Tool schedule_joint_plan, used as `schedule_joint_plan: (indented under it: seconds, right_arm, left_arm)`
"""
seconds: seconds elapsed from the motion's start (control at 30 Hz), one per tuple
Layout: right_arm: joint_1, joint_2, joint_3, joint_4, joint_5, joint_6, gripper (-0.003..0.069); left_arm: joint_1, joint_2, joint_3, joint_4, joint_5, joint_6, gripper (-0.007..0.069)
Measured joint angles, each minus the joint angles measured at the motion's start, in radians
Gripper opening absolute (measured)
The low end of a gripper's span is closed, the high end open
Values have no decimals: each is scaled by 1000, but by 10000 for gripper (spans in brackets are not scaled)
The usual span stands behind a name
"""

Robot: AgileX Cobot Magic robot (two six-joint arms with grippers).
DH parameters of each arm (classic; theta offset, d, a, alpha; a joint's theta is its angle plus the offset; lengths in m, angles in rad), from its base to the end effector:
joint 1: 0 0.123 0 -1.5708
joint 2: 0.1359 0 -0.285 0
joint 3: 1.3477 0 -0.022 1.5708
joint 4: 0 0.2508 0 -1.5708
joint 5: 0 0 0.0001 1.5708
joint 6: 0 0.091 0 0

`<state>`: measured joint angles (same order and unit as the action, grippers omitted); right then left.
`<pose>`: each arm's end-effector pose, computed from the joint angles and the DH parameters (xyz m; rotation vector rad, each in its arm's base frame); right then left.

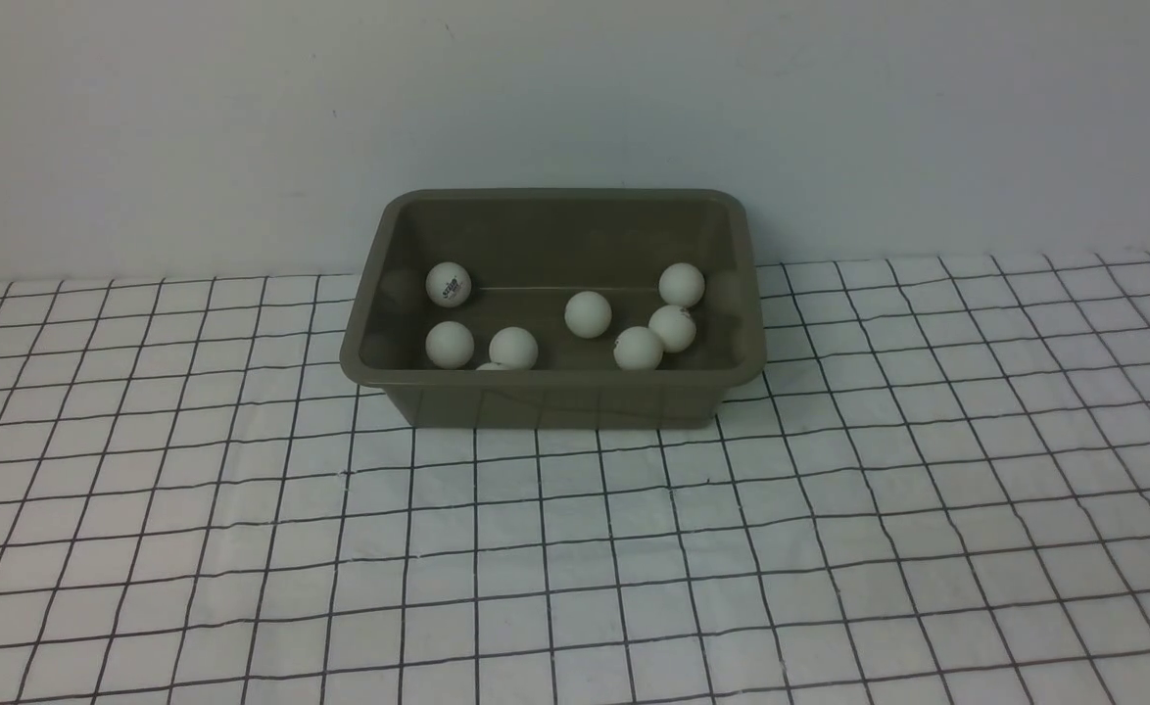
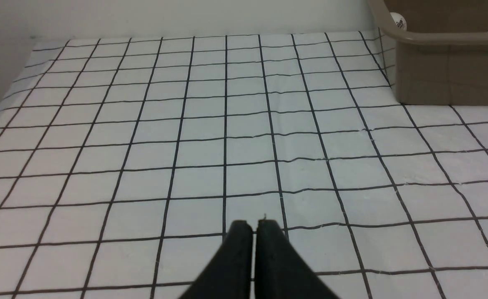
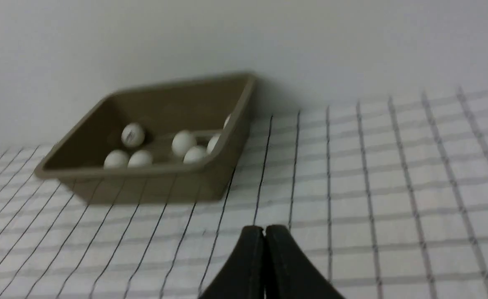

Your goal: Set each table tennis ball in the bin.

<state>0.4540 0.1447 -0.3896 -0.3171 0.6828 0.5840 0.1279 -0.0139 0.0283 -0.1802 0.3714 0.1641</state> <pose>0.0443 0.0017 0.2758 0.0220 1.9051 0.3497 0.0529 0.0008 0.1715 -0.0779 1.8617 0.0251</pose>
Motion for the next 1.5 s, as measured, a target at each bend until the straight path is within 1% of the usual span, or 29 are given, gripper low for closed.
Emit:
schedule_joint_plan:
  seconds: [0.07,0.13,0.17,0.2,0.23,0.27,0.33,0.37,0.43,0.6,0.63,0.67,0.73,0.83,0.97,1.2,1.5]
  right_arm:
    - [-82,0,15,-37,-96,-30,-18]
    - [-140,0,32,-51,-154,-45,-18]
    - [-198,0,55,-58,-212,-57,-18]
    - [-221,0,66,-59,-234,-60,-18]
    - [-298,0,111,-60,-302,-66,-18]
    - [-354,0,157,-52,-353,-68,-18]
    - [-408,0,214,-38,-406,-69,-18]
    - [-460,0,287,-23,-472,-69,-18]
    - [-496,-6,362,-25,-554,-74,-18]
    - [-509,-73,418,-95,-646,-76,-18]
    - [-509,-73,418,-95,-646,-76,-18]
    - [-509,-106,418,-130,-649,-76,-18]
    - [-509,-122,418,-148,-648,-76,-18]
    - [-509,-153,418,-174,-605,-75,-18]
    - [-509,-156,418,-160,-464,-37,-18]
    - [-509,-156,417,-79,-320,-20,-18]
    - [-509,-156,416,-60,-306,-20,-18]
  left_arm:
    - [0,0,0,0,1,0,-4]
    - [0,0,0,0,1,0,-4]
    - [0,0,0,0,1,0,-4]
    - [0,0,0,0,1,0,-4]
    - [0,0,0,0,1,0,-4]
    - [0,0,0,0,1,0,-4]
    - [0,0,0,0,1,0,-4]
    - [0,0,0,0,1,0,-4]
    - [0,0,0,0,1,0,-4]
    - [0,0,0,0,2,0,-4]
    - [0,0,0,0,2,0,-4]
    - [0,0,0,0,2,0,-4]
    - [0,0,0,0,2,0,-4]
    - [0,0,0,0,2,0,-4]
    - [0,0,0,0,2,0,-4]
    - [0,0,0,0,2,0,-4]
    - [0,0,0,0,2,1,-4]
